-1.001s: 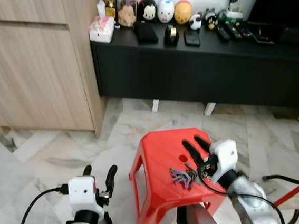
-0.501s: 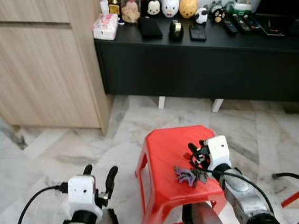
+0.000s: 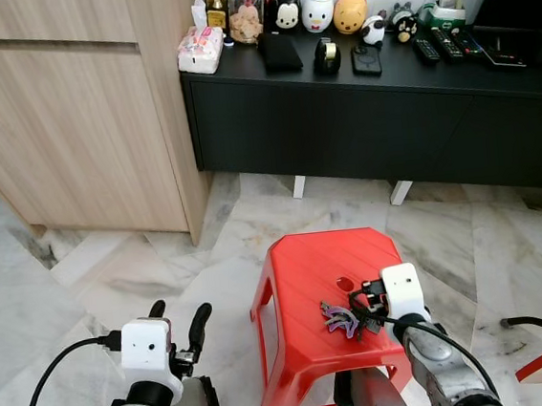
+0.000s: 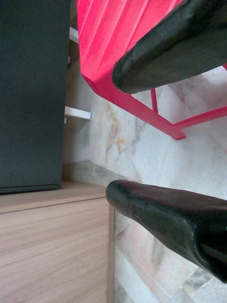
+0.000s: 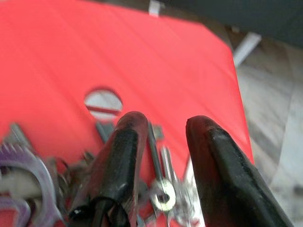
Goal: Hang keys on a hook
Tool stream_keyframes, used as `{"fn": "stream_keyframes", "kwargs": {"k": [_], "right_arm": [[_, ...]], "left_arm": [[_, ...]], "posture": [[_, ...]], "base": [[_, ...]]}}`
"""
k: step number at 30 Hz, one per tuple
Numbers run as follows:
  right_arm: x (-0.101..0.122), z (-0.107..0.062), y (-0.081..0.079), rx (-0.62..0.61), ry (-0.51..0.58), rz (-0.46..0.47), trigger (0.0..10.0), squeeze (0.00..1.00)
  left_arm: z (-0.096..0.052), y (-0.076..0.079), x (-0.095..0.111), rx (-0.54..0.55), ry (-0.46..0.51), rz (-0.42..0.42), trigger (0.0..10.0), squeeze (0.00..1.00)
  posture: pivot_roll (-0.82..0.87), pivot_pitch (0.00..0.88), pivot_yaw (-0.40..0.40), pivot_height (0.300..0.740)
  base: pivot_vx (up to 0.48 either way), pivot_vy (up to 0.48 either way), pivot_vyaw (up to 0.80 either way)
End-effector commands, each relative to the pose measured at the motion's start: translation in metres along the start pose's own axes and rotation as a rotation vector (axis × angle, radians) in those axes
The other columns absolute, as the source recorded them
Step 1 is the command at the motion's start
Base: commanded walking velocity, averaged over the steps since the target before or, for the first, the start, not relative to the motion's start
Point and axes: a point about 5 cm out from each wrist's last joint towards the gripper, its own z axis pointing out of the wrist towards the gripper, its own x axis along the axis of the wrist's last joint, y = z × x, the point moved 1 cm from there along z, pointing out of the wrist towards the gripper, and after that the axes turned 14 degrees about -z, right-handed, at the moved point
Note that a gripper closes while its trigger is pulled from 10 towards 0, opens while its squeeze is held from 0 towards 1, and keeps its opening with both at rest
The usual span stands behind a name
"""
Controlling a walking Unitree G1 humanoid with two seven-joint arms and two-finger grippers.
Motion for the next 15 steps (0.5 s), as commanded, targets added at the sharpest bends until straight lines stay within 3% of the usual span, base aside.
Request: {"fn": "stream_keyframes", "kwargs": {"k": [1, 15], "right_arm": [[-0.0061, -0.0022, 0.0013, -0.008, -0.028, 0.027, 10.0, 0.00], [-0.0098, -0.0060, -0.0061, 0.041, -0.067, 0.026, 10.0, 0.00]], "left_arm": [[0.0009, 0.0051, 0.0037, -0.018, 0.010, -0.003, 10.0, 0.00], [0.0027, 0.0067, 0.0031, -0.019, 0.008, -0.009, 10.0, 0.00]], "posture": [[0.15, 0.098, -0.119, 0.590], [0.15, 0.104, -0.124, 0.590]], "base": [[0.000, 0.000, 0.00], [0.000, 0.000, 0.00]]}}
